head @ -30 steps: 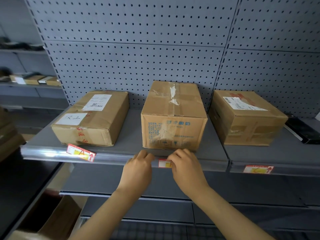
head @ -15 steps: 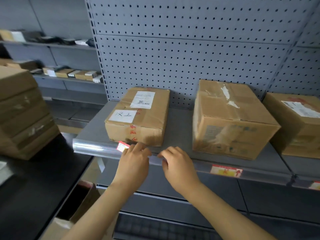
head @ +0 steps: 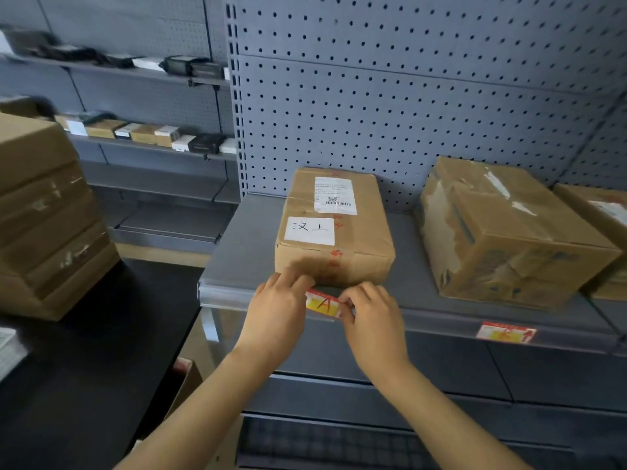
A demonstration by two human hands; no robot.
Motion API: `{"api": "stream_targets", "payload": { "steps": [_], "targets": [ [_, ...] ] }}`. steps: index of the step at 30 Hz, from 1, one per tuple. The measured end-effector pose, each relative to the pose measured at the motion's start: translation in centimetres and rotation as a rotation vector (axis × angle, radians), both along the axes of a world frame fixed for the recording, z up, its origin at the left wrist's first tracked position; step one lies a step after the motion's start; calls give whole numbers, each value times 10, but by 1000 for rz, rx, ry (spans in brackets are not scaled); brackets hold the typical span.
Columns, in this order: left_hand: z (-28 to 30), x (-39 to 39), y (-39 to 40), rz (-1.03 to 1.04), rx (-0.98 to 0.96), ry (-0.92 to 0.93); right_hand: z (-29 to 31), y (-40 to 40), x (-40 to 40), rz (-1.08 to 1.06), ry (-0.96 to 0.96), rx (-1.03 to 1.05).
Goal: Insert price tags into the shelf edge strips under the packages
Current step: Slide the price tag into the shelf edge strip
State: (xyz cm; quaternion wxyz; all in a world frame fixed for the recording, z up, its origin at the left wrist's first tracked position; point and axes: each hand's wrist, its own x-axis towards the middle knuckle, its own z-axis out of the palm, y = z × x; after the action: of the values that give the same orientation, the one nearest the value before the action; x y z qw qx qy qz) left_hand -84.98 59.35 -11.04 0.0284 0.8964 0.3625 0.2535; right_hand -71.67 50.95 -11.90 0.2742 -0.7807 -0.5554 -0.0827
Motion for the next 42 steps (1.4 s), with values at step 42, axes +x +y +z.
{"api": "stream_targets", "payload": {
  "steps": [42],
  "targets": [
    [16, -10, -10, -11, 5, 146, 28, -19, -4, -2, 26, -108]
  ]
}}
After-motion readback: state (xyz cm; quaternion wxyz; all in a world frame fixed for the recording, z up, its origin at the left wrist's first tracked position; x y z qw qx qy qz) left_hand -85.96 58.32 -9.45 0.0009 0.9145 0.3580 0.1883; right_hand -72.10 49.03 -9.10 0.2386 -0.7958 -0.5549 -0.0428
